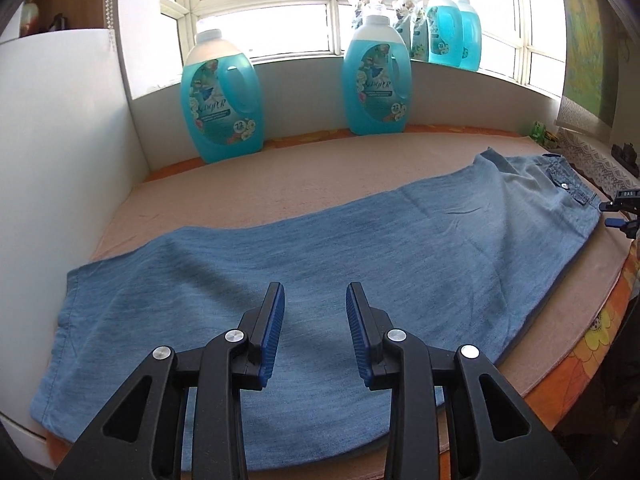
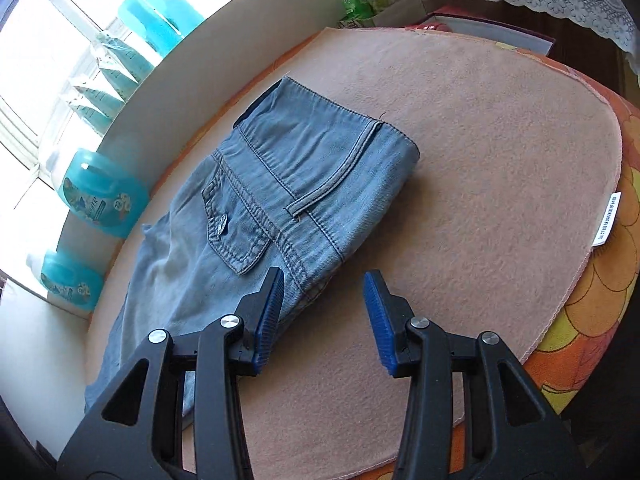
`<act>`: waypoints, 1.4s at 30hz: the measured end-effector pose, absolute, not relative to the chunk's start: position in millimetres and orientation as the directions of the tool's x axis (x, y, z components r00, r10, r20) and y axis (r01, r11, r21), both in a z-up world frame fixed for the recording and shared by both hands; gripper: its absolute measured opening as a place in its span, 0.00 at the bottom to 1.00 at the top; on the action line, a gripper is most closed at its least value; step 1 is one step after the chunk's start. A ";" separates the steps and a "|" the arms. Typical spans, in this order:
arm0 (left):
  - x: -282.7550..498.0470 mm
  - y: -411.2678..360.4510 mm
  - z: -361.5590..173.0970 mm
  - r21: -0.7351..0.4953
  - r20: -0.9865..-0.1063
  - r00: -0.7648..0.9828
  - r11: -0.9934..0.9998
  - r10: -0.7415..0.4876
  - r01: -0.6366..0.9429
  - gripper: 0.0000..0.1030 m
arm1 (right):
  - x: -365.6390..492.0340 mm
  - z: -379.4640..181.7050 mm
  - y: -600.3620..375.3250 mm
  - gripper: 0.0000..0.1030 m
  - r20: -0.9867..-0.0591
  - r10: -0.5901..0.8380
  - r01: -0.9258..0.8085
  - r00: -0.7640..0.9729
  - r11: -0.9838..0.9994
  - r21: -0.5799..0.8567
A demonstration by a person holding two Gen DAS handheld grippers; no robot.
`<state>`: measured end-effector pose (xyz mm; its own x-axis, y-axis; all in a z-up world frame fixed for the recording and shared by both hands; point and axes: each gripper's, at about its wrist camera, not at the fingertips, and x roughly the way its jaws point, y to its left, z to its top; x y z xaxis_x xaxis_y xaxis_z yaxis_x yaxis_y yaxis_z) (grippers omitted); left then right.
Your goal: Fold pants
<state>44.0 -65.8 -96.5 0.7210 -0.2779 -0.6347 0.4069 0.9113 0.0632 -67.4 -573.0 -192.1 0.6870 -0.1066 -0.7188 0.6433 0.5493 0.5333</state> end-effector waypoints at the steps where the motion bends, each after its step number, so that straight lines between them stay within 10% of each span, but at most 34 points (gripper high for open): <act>1: 44.5 -66.4 -99.5 0.062 -0.642 0.715 0.911 -0.277 0.408 0.29 | -65.2 -195.2 -575.2 0.43 -0.715 -0.092 0.637 0.693 0.543 0.547; 20: 67.3 -39.5 -138.3 -0.016 -0.708 0.655 0.933 -0.264 0.359 0.29 | -30.1 -197.8 -561.8 0.67 -0.658 -0.199 0.654 0.726 0.493 0.573; 23: 68.8 -39.5 -138.7 -0.023 -0.705 0.655 0.933 -0.270 0.360 0.29 | -11.7 -196.9 -550.9 0.38 -0.691 -0.212 0.669 0.691 0.551 0.499; 29: 69.3 -37.5 -137.2 -0.034 -0.701 0.656 0.931 -0.281 0.363 0.29 | -18.4 -172.0 -531.3 0.24 -0.639 -0.293 0.649 0.711 0.624 0.435; 39: 67.8 -24.3 -130.6 -0.037 -0.684 0.678 0.940 -0.271 0.339 0.29 | -4.8 -171.8 -512.0 0.24 -0.700 -0.444 0.730 0.560 0.663 0.163; 42: 56.8 4.1 -118.3 -0.052 -0.656 0.714 0.959 -0.244 0.280 0.29 | -8.9 -165.4 -510.3 0.45 -0.707 -0.451 0.726 0.544 0.676 0.128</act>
<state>56.8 4.1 -118.3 0.7145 -0.2437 -0.6558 0.2796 0.9587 -0.0517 -8.9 -510.3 -165.4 0.5443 -0.4507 -0.7075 0.7259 0.6759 0.1279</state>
